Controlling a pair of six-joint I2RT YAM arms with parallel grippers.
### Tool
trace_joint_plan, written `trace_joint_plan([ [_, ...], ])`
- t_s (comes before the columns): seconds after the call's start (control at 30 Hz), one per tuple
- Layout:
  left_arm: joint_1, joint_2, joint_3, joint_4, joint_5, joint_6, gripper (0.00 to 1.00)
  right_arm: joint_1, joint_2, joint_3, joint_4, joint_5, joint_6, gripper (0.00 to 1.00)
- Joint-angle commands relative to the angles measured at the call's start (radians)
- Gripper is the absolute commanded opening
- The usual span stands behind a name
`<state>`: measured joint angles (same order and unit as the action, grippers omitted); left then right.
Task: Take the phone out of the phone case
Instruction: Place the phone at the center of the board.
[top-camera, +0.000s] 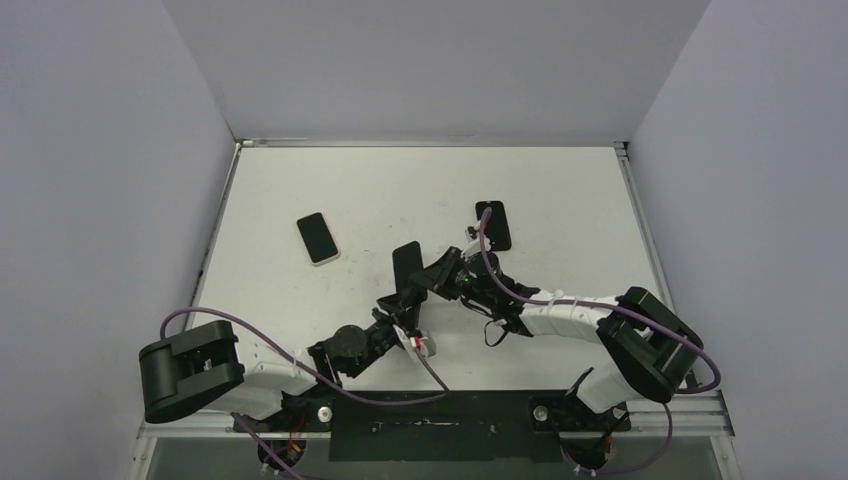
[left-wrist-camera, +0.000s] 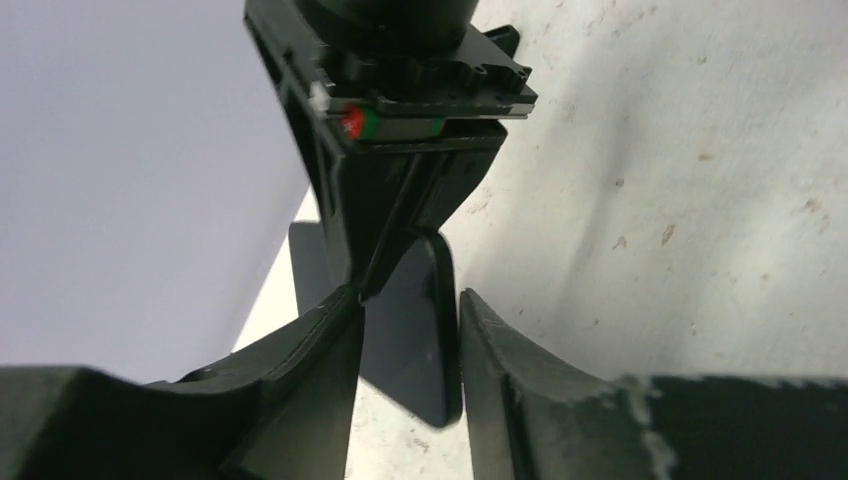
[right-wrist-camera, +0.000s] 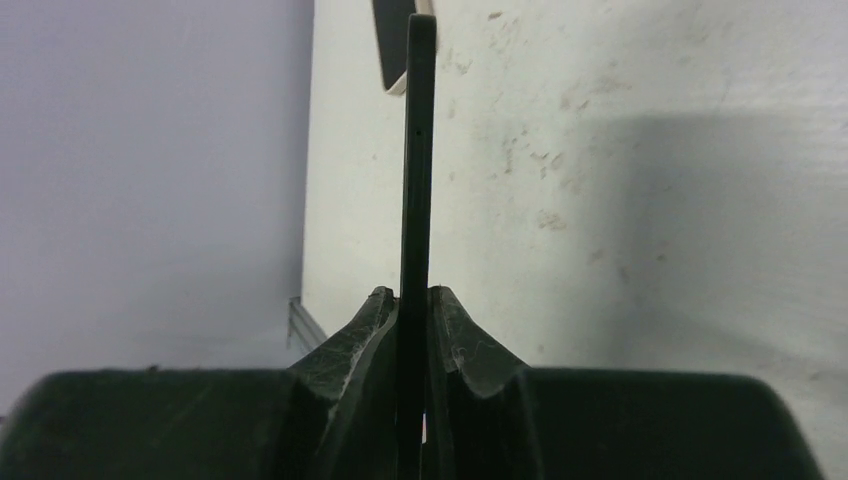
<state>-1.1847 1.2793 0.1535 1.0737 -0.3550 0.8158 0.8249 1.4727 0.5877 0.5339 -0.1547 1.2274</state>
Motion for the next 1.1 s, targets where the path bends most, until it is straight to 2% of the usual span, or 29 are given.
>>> trace_joint_plan([
  [0.0,0.004,-0.032,0.041,0.109,-0.039,-0.12,0.43,-0.084,0.015,0.029,0.054,0.004,-0.212,0.0],
  [0.07,0.013,-0.041,0.042,0.109,-0.04,-0.155,0.53,-0.122,0.019,0.036,0.05,-0.01,-0.258,0.0],
  [0.2,0.05,-0.087,0.044,0.087,-0.05,-0.259,0.63,-0.228,0.034,0.054,0.053,-0.07,-0.35,0.0],
  [0.4,0.198,-0.248,0.086,-0.135,-0.021,-0.6,0.78,-0.371,0.079,0.087,0.073,-0.184,-0.427,0.0],
  [0.53,0.285,-0.314,0.06,-0.153,-0.005,-0.742,0.84,-0.422,0.155,0.144,0.096,-0.251,-0.443,0.0],
  [0.73,0.301,-0.328,0.071,-0.199,-0.071,-0.799,0.89,-0.47,0.312,0.261,0.091,-0.358,-0.428,0.0],
  [0.87,0.307,-0.34,0.068,-0.212,-0.128,-0.811,0.89,-0.479,0.361,0.3,0.057,-0.34,-0.442,0.02],
  [1.0,0.311,-0.365,0.051,-0.198,-0.155,-0.811,0.89,-0.489,0.405,0.321,0.045,-0.329,-0.441,0.1],
  [1.07,0.313,-0.372,0.044,-0.194,-0.16,-0.81,0.89,-0.494,0.422,0.331,0.028,-0.316,-0.453,0.18],
])
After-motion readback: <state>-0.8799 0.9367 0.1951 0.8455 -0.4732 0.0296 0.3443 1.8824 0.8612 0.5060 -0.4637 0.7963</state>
